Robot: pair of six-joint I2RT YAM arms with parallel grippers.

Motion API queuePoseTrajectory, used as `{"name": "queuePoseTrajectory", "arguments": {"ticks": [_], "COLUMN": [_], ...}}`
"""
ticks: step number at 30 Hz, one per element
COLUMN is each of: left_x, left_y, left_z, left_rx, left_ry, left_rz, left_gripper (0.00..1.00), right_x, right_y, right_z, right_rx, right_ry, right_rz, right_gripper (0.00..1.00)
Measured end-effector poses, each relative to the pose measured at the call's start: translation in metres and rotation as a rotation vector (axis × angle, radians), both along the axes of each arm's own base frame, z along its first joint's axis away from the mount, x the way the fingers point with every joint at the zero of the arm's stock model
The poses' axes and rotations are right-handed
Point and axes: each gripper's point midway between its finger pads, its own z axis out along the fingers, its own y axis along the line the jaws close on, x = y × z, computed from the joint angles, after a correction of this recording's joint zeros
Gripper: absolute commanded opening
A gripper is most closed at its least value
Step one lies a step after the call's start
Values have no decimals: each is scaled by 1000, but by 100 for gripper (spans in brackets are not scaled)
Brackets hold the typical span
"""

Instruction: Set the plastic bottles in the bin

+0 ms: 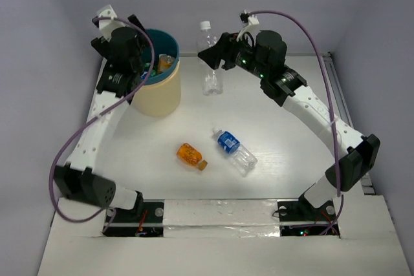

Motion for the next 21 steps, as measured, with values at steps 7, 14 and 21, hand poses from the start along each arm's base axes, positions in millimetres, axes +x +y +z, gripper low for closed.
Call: {"name": "queuePoseTrajectory", "arguments": {"ticks": [7, 14, 21], "left_x": [-96, -155, -209], "left_y": [-25, -49, -81], "left_z": [-38, -162, -253], "left_rx": [-193, -329, -496], "left_ry": [-52, 150, 394], "left_rz": [-251, -395, -532], "left_gripper": [77, 73, 98], "right_x": [28, 77, 117], "right_y": [49, 116, 144], "right_z": [72, 85, 35], "right_rx": [228, 339, 283], "right_ry": [-99, -156, -176], "right_rz": [70, 72, -39], "right_gripper": [67, 68, 73]}}
